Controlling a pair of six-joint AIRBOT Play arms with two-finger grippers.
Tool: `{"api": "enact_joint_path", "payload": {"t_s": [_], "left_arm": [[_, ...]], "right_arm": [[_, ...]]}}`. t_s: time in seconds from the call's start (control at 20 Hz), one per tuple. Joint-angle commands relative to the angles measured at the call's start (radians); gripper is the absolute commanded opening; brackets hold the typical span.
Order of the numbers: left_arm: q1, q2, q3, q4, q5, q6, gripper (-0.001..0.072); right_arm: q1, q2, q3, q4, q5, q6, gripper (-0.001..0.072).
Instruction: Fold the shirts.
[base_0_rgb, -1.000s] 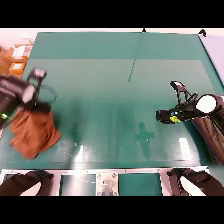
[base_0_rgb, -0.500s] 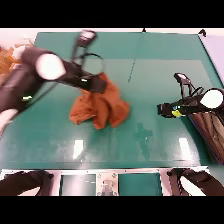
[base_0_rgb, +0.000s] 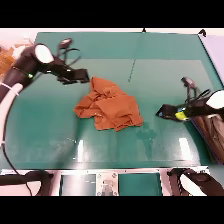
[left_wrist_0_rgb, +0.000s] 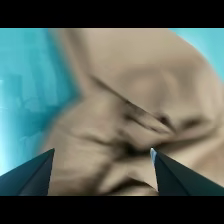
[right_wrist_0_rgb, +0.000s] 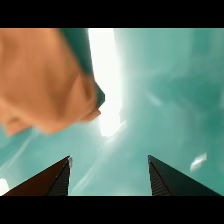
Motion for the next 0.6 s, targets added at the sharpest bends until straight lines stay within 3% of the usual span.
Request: {"api": "enact_joint_path", "payload": {"t_s": [0.0,0.25,0.35,0.55], "left_arm": [[0.101,-0.083,0.003,-0.092,0.087,0.088,0.0693],[0.076,-0.332,0.004,-0.496,0.220,0.297,0.0692],[0.073,-0.377,0.004,-0.674,0.245,0.397,0.0664],[0.031,-0.402,0.004,-0.706,0.322,0.426,0.0660]], "right_arm": [[0.061,-0.021,-0.203,0.264,-0.187,-0.052,0.0553],[0.322,-0.204,-0.236,0.428,-0.454,-0.059,0.0553],[0.373,-0.300,-0.185,0.438,-0.494,-0.058,0.0552],[0.375,-0.455,-0.043,0.434,-0.504,-0.059,0.0552]]}}
